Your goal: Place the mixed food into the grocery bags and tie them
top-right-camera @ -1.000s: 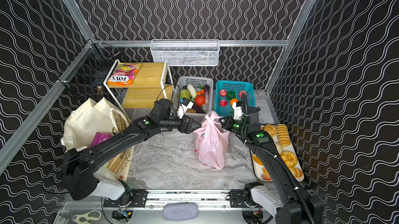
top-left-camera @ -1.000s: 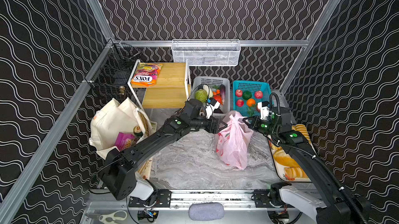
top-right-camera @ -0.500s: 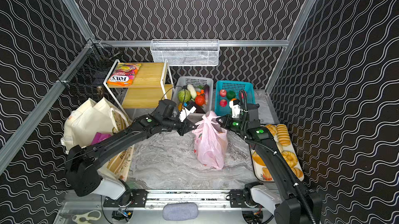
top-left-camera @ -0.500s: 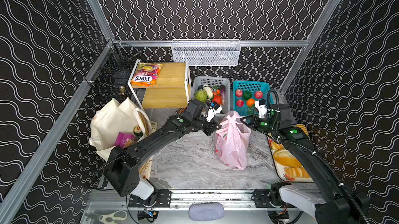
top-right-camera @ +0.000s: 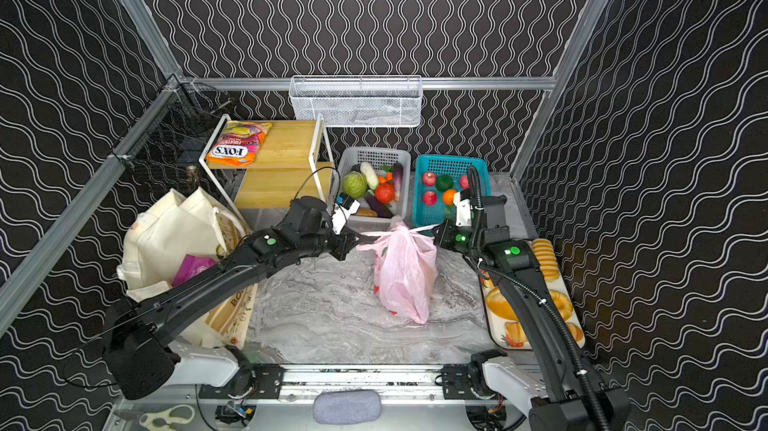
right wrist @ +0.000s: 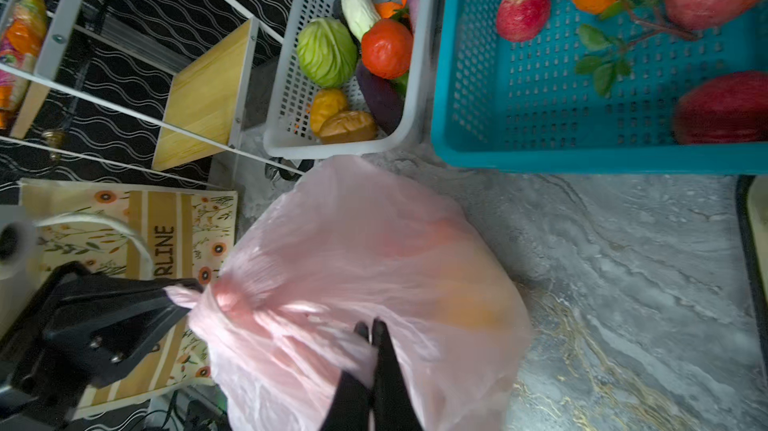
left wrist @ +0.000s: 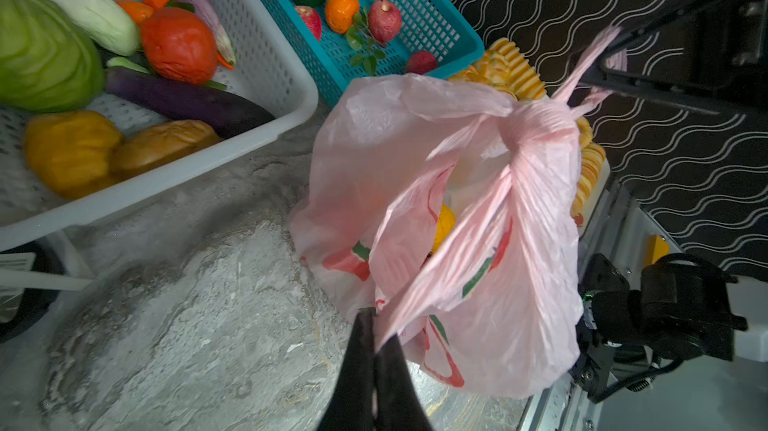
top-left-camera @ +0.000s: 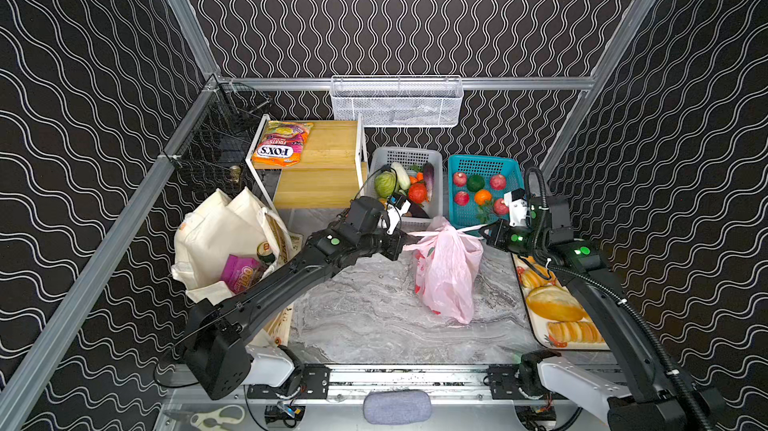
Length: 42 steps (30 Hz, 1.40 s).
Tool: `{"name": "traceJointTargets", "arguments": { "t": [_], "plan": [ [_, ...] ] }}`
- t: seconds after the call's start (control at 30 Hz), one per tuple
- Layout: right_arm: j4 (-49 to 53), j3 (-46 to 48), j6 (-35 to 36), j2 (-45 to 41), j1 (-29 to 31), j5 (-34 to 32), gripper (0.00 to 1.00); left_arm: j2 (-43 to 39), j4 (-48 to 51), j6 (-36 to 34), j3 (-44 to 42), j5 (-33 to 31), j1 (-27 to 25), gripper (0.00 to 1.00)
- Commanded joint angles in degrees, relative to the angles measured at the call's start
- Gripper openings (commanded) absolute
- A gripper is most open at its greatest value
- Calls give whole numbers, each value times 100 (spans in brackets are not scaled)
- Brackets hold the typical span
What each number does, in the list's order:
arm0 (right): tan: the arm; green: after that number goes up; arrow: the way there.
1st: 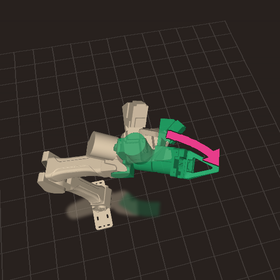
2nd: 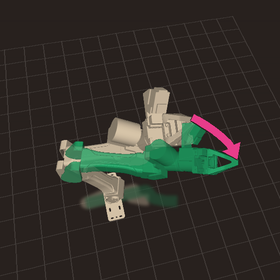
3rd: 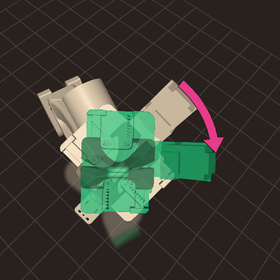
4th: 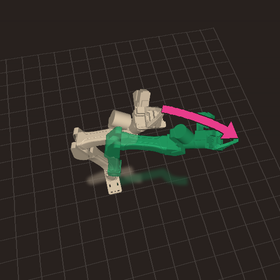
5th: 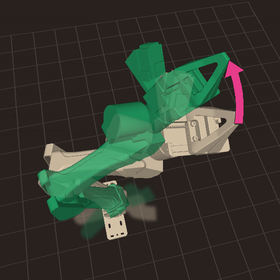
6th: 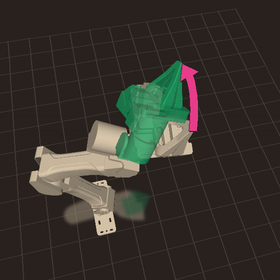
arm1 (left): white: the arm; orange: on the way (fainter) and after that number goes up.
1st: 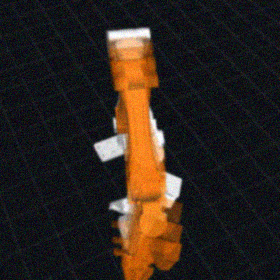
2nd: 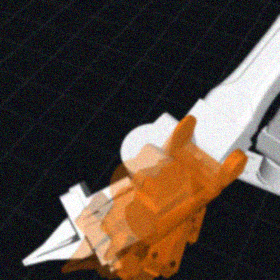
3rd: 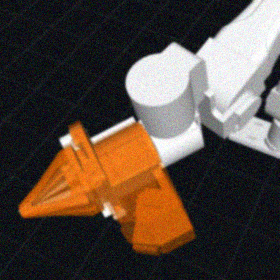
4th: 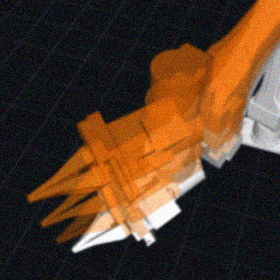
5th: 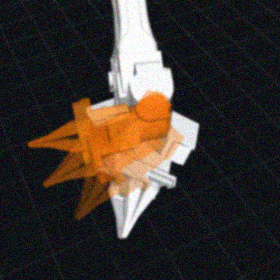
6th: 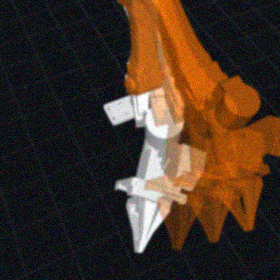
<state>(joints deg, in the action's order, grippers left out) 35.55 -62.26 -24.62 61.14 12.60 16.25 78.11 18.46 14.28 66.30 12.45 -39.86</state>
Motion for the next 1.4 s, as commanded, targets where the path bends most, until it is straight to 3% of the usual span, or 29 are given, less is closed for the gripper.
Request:
{"name": "traceJointTargets", "arguments": {
  "t": [0.0, 0.1, 0.2, 0.23, 0.43, 0.5, 0.57, 0.77, 1.07, 1.37],
  "plan": [
    [-308, -74, 4, -16, -14, -728, 0, -123, 362, 72, -1, -877, 19, 0],
    [-469, -79, -49, -119, -34, -1161, 0, -271, 732, 179, -72, -1910, 19, 0],
    [-593, 121, -51, -176, -94, -1314, 0, -436, 960, 145, -236, -2433, 51, 0],
    [-578, 188, -58, -138, -118, -1272, 0, -483, 960, 75, -313, -2333, 72, 0],
    [-852, 465, -196, 114, -141, -387, 0, -490, 131, -561, -543, -321, 83, 1],
    [-928, 469, -198, 160, -141, -264, 0, -358, -107, -500, -519, -130, 85, 12],
    [-943, 469, -170, 185, -145, -318, 0, -201, -325, -395, -529, -127, 88, 34],
    [-968, 469, -105, 192, -214, -325, 0, -38, -639, -236, -728, -314, 90, 58],
    [-1120, 680, -262, 249, -232, -96, 0, -242, -1869, 304, -1411, -44, 145, 55],
    [-1087, 709, -266, 293, -241, 1, 0, -159, -2434, -482, -1480, 700, 309, 47]
  ]
}}
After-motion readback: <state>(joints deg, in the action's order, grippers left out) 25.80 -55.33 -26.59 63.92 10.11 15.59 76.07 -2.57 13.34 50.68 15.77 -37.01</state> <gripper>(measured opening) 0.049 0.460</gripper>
